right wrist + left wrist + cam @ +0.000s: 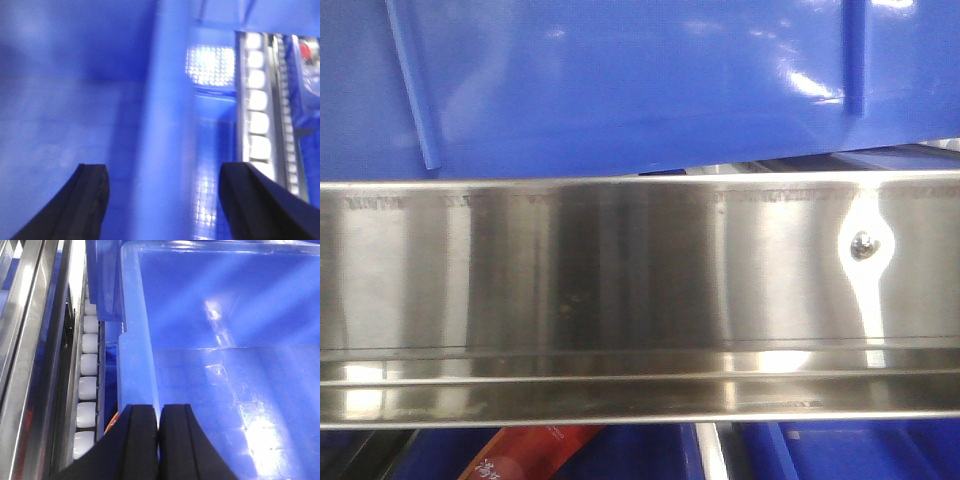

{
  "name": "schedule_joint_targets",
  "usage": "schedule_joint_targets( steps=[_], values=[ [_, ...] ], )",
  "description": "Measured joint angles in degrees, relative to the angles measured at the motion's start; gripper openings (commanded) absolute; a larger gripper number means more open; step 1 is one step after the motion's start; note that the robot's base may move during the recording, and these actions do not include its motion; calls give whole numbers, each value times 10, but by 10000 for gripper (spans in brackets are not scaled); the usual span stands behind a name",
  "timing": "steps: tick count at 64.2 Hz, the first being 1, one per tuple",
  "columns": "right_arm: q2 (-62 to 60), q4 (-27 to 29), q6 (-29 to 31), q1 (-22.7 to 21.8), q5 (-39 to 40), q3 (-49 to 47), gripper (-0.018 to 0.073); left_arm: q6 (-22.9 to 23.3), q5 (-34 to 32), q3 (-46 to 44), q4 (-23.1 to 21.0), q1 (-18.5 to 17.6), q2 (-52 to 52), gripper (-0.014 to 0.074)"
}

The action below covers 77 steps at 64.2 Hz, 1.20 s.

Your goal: Move blue bin to conveyor side

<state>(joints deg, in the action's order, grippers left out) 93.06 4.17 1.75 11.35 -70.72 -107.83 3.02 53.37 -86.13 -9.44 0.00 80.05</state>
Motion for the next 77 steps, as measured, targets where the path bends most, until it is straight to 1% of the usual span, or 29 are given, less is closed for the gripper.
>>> schedule_joint_targets(
  steps=[18, 51, 61, 66, 77],
  values=[
    [-4, -28, -17, 7, 0, 0, 354, 0, 3, 0, 0, 0, 0, -6],
    [-4, -28, -17, 8, 0, 1, 354, 0, 3, 0, 0, 0, 0, -6],
    [-4, -32, -17, 28, 0, 1, 354, 0, 3, 0, 0, 0, 0, -6],
    [-2, -46, -24, 40, 0, 1, 354, 0, 3, 0, 0, 0, 0, -6],
    [3, -57, -37, 46, 1, 1, 354, 0, 4, 0, 0, 0, 0, -6]
  ],
)
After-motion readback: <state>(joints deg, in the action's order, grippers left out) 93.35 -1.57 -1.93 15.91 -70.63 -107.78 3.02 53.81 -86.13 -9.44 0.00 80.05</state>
